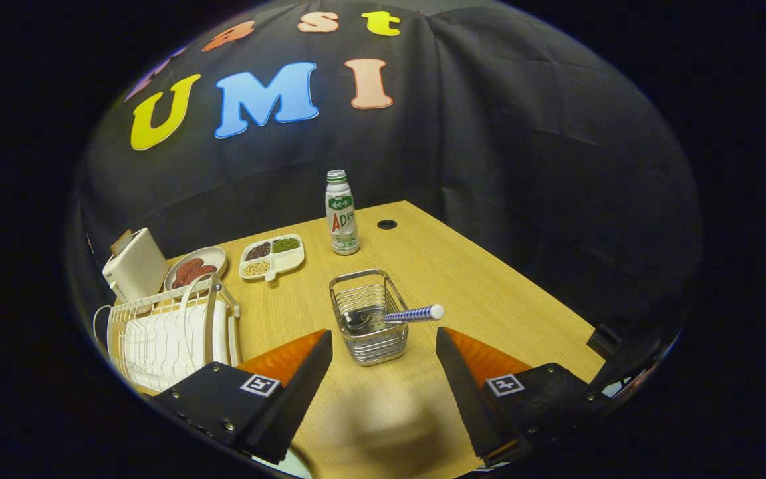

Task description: Take the plate from the dish rack, then take the spoon from the basket and place it into the plate.

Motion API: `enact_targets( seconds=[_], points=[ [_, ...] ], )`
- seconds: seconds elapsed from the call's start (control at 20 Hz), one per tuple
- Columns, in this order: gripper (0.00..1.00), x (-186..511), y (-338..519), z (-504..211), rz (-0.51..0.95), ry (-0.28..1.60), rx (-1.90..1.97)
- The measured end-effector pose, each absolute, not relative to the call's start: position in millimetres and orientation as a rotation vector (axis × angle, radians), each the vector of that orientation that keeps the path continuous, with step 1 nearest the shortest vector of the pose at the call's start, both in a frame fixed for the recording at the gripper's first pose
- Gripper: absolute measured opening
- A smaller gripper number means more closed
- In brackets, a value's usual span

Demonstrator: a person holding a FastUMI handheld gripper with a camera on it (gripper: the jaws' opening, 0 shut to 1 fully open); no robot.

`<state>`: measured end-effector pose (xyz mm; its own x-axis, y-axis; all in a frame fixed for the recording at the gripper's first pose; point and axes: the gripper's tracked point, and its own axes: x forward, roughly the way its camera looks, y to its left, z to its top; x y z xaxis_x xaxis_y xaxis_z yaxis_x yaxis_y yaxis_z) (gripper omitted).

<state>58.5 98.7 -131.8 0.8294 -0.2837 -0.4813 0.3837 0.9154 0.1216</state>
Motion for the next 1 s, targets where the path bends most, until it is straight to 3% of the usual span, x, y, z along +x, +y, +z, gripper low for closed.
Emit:
enact_targets(
  seconds=[0.3,0.4,0.55,0.6,0.65,0.85,0.9,1.0],
  points=[
    [0.96,80.5,68.7,-143.4,-0.363,0.426,0.237],
    [0.84,89.0,62.2,-140.0,-0.352,0.392,0.235],
    [0.81,101.3,57.1,-147.8,-0.335,0.381,0.239],
    [0.76,105.9,58.2,-149.3,-0.319,0.377,0.245],
    [0.54,109.0,59.8,-153.2,-0.308,0.381,0.250],
    [0.50,119.0,68.0,-151.2,-0.246,0.358,0.258],
    [0.38,119.0,66.3,-151.4,-0.247,0.365,0.253],
    [0.34,120.8,73.2,-141.2,-0.203,0.334,0.279]
  ],
)
